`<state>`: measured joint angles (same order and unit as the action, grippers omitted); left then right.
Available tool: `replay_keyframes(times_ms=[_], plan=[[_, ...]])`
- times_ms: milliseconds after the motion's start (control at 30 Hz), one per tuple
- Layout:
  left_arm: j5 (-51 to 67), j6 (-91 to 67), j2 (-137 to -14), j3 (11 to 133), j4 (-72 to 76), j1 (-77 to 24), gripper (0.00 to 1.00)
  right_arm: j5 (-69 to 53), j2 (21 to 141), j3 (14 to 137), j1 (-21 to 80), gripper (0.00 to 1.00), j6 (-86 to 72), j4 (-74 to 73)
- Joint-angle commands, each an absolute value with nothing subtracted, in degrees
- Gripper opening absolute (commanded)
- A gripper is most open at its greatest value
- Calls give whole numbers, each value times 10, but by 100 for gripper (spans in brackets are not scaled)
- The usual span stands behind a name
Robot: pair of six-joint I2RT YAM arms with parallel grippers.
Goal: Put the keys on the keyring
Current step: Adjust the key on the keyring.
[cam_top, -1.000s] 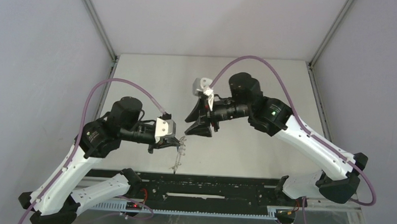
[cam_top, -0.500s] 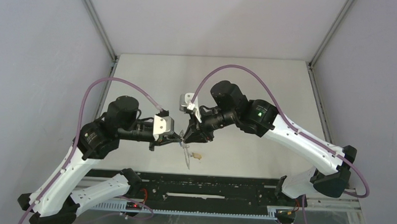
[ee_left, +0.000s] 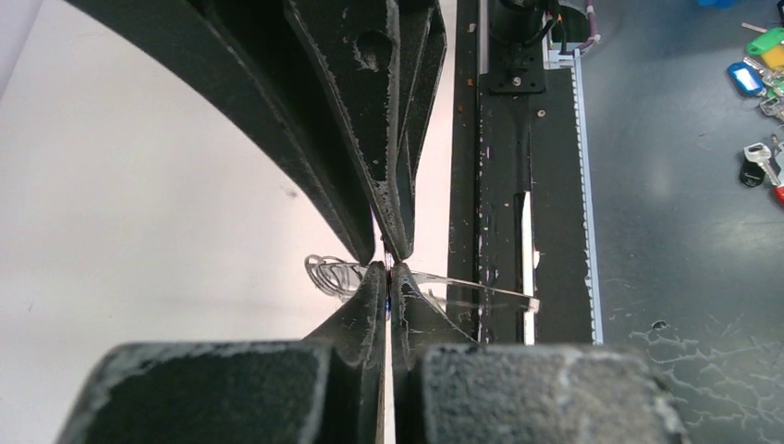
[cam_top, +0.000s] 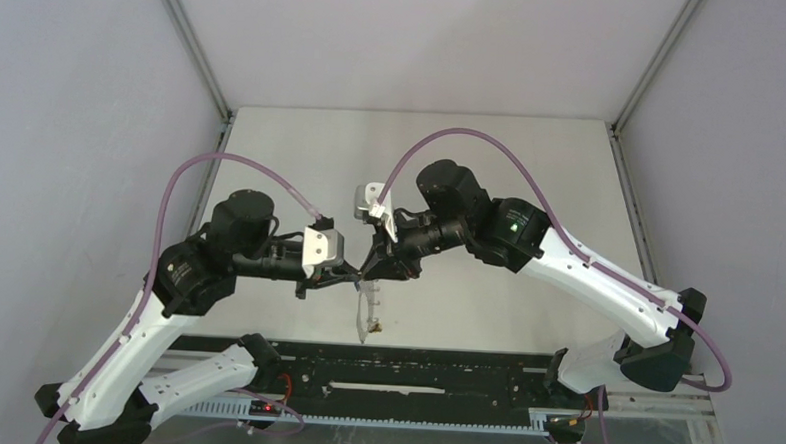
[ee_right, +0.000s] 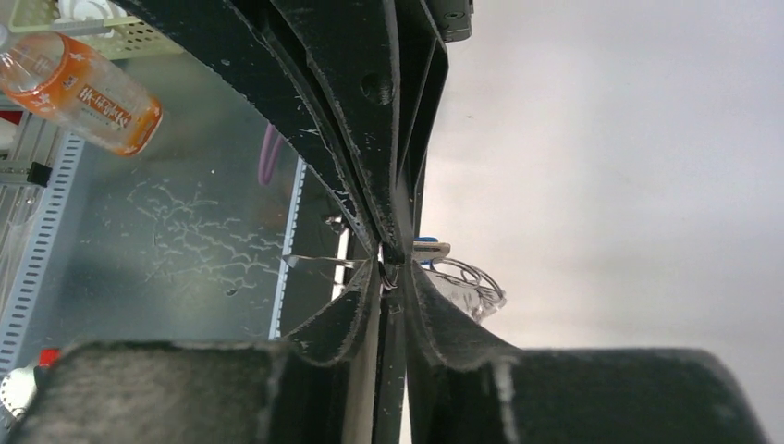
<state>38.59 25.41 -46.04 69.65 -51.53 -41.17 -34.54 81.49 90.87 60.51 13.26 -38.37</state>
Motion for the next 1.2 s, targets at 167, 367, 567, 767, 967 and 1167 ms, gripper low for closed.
replay_keyframes(times_ms=[167,367,567,767,967,1167], plan=[[397,225,-445,692,-467,-412,0,-377,824,926,603,0,131,-361],[399,221,-440,689,-460,-412,3,-357,783,859,599,0,90,-273],[402,219,-422,684,-461,-412,44,-347,713,767,585,0,43,-142],[410,266,-419,685,-513,-411,43,-350,682,718,587,0,11,-67],[362,265,-420,679,-468,-411,37,-334,651,643,598,0,-42,48],[368,266,-400,664,-441,-411,32,-290,618,575,608,0,-72,141]])
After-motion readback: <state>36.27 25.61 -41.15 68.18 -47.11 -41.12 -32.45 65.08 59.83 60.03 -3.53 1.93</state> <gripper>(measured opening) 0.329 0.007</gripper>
